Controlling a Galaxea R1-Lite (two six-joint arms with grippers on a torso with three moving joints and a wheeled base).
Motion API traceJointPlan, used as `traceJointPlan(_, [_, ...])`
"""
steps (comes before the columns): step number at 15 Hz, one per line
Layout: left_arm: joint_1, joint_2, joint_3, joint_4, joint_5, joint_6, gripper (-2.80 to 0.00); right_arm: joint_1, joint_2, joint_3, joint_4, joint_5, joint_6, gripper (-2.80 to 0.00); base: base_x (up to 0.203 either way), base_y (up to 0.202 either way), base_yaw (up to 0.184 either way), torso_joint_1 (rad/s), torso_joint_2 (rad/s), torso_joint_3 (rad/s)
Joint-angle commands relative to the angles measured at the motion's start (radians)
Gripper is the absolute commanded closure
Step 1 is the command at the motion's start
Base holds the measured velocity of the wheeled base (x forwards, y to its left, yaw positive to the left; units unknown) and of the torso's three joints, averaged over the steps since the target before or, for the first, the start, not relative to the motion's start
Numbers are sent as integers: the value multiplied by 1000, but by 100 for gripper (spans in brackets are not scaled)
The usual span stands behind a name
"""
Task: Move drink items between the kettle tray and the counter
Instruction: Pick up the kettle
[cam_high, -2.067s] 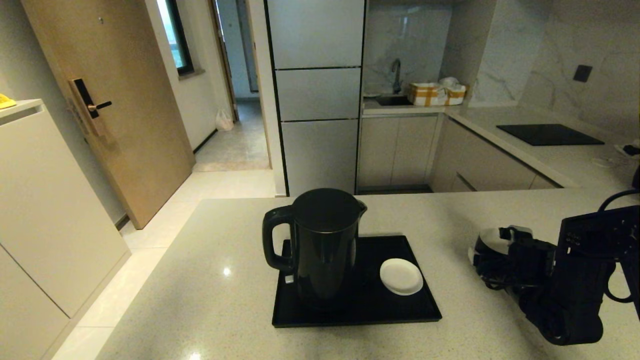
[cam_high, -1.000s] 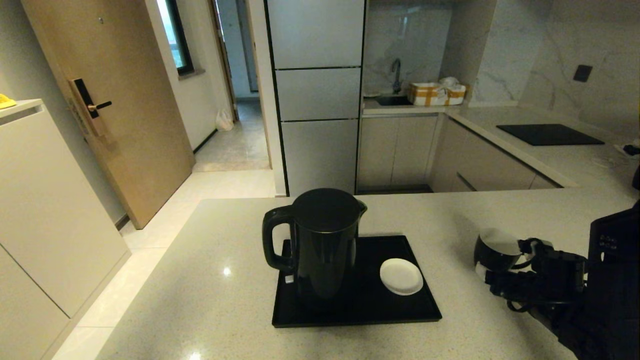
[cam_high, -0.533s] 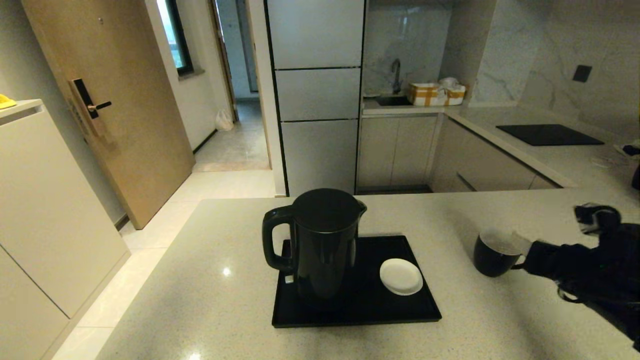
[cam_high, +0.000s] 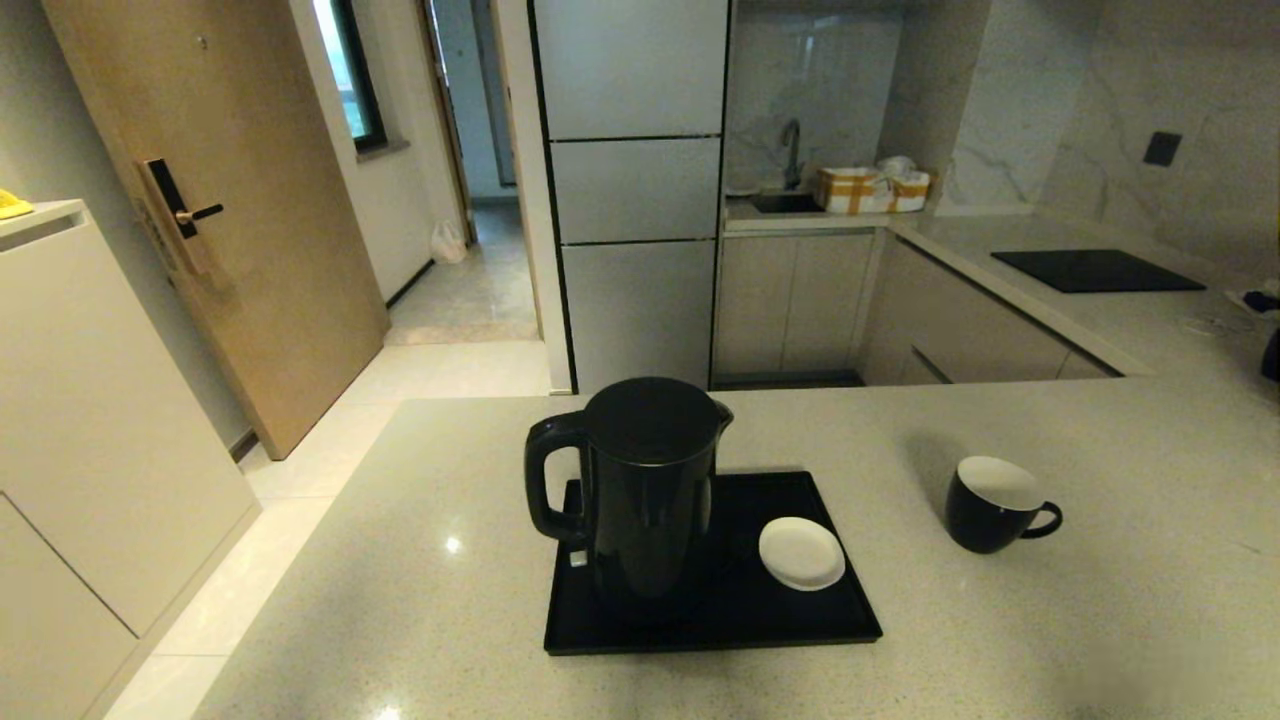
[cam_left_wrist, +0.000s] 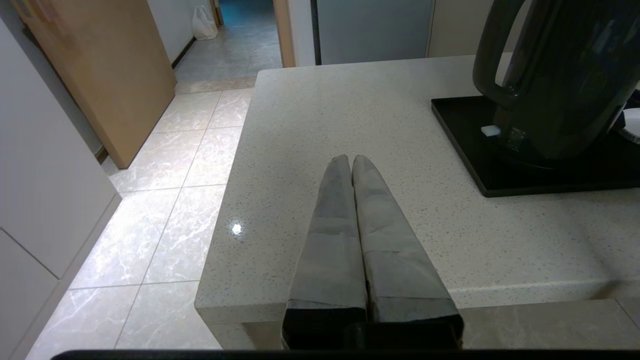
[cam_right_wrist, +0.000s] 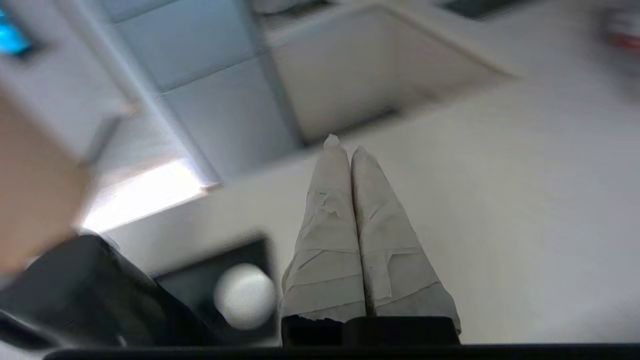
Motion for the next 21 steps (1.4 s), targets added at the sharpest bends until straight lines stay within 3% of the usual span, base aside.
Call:
traceJointPlan(1, [-1,-1,0,0,0,0,0,-66,-341,-110,559,-14,-25,0,0,0,0,0,0,0])
traceJointPlan(3, [0,0,0,0,0,0,0,-115,-422,-149,663,-4,-16,0,0,0,0,0,0,0])
traceJointPlan(4, [0,-1,0,0,0,0,0,-124,-421,-146,628,2,41,0,0,0,0,0,0,0])
traceJointPlan(5, [1,-1,0,0,0,-1,0,-128,-419,-130,541,21,45,0,0,0,0,0,0,0])
traceJointPlan(7, [-1,0,0,0,0,0,0,-132,-420,-111,421,154,-71,0,0,0,0,0,0,0])
traceJointPlan(10, [1,0,0,0,0,0,0,-128,-426,-105,514,246,-103,0,0,0,0,0,0,0])
traceJointPlan(12, [0,-2,0,0,0,0,0,-36,-467,-57,500,258,-138,0,0,0,0,0,0,0])
traceJointPlan(15, [0,0,0,0,0,0,0,-24,-647,204,414,245,-175,0,0,0,0,0,0,0])
traceJointPlan(17, [1,0,0,0,0,0,0,-27,-676,457,188,195,-185,0,0,0,0,0,0,0])
traceJointPlan(19, [1,0,0,0,0,0,0,-28,-686,706,-59,197,-224,0,0,0,0,0,0,0])
traceJointPlan(21, [-1,0,0,0,0,-1,0,-29,-691,843,-86,213,-254,0,0,0,0,0,0,0])
